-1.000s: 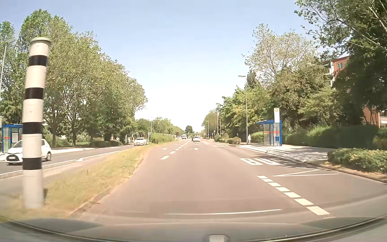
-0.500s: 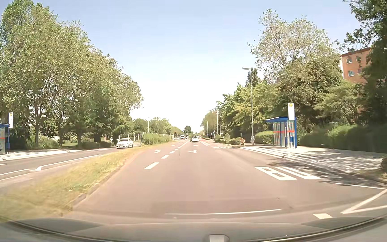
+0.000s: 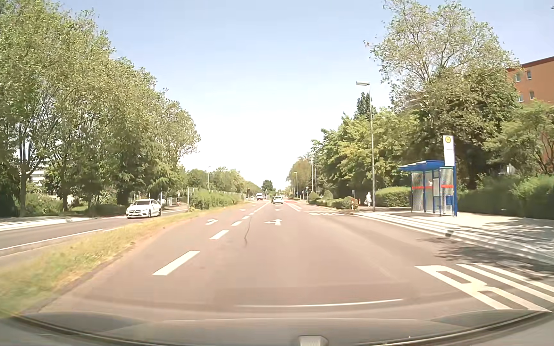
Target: Follow the waypoints while adhering to traffic rules and regulations
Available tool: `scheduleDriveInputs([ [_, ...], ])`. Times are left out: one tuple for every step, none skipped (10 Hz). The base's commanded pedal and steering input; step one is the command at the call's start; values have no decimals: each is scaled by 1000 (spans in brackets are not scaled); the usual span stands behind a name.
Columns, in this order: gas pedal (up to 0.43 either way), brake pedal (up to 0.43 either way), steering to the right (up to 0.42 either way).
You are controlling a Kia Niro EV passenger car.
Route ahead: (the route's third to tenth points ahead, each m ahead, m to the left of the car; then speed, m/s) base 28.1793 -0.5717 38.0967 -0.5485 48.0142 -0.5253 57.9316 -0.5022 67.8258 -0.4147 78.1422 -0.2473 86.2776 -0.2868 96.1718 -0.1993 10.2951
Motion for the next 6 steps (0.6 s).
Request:
scheduleDriveInputs([
  [130,0,-5],
  [130,0,-6],
  [118,0,-6],
  [118,0,-6],
  [118,0,-6],
  [118,0,-6],
])
